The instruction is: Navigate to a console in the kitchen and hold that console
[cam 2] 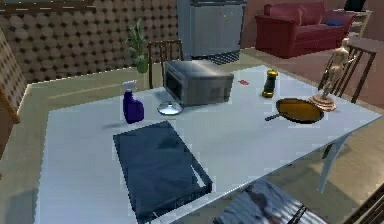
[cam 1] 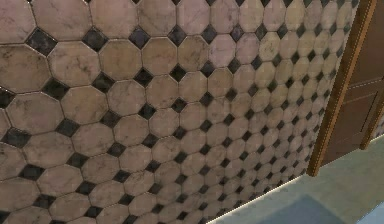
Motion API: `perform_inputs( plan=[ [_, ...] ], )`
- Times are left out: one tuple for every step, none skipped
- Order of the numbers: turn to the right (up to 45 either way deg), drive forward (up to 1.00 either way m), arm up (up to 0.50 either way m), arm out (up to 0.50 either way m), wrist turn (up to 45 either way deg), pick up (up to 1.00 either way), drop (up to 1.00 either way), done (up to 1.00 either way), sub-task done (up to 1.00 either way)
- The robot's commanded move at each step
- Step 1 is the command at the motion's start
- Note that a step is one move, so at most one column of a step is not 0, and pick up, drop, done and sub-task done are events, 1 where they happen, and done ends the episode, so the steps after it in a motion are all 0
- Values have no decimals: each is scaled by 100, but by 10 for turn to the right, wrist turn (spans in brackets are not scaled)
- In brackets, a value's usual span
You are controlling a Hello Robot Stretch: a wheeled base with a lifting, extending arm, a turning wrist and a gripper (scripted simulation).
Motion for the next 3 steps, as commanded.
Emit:
perform_inputs(
  plan=[
    [0,0,0,0,0,100,0,0,0],
    [0,0,10,0,0,0,0,0,0],
    [0,0,0,0,0,0,0,100,0]
  ],
)
